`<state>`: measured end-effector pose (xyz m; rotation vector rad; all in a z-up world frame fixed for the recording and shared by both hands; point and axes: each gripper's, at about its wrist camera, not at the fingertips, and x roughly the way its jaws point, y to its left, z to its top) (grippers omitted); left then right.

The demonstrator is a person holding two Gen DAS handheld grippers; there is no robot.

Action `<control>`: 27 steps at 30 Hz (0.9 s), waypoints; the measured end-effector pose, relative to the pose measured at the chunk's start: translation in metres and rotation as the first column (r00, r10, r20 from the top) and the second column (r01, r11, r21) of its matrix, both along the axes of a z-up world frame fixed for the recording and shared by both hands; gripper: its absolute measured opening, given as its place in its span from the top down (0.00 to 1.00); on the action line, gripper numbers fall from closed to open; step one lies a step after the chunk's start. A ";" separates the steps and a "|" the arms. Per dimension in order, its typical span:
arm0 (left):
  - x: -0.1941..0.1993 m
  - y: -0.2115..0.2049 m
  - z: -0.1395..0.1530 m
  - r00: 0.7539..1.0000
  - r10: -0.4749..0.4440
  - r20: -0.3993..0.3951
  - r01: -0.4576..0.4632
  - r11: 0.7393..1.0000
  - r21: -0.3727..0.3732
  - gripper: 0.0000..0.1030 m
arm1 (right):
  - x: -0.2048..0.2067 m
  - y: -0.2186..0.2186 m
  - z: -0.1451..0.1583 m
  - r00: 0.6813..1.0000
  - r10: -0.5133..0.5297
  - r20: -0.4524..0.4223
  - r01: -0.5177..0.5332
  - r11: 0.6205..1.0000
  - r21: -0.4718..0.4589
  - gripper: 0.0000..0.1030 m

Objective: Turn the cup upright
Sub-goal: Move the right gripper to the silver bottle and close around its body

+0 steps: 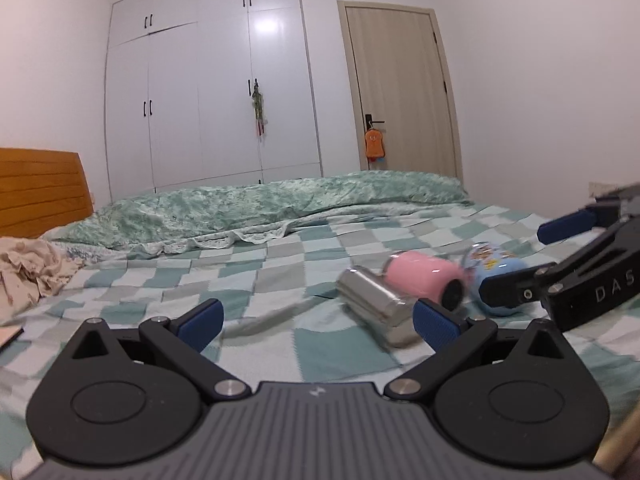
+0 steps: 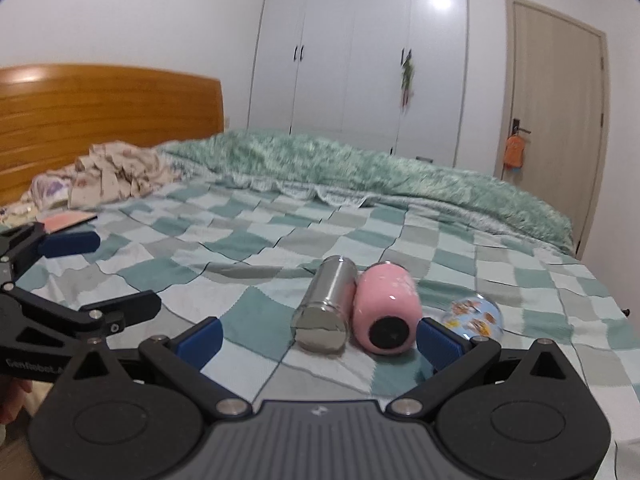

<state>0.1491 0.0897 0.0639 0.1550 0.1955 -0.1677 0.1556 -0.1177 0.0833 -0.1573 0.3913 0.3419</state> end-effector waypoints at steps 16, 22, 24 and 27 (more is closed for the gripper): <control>0.133 0.048 -0.017 0.985 -0.056 -0.164 0.062 0.998 0.032 0.00 | 0.167 0.054 -0.026 0.967 -0.094 -0.236 0.082 0.995 -0.061 0.16; 0.159 0.047 -0.028 0.977 -0.082 -0.196 0.094 0.994 0.055 0.00 | 0.212 0.075 -0.052 0.945 -0.128 -0.301 0.093 0.987 -0.129 0.30; 0.163 0.046 -0.031 0.976 -0.083 -0.199 0.097 0.993 0.060 0.00 | 0.220 0.081 -0.063 0.938 -0.155 -0.311 0.107 0.980 -0.167 0.32; 0.163 0.047 -0.034 0.975 -0.088 -0.205 0.102 0.993 0.061 0.00 | 0.226 0.087 -0.066 0.940 -0.166 -0.299 0.113 0.976 -0.187 0.40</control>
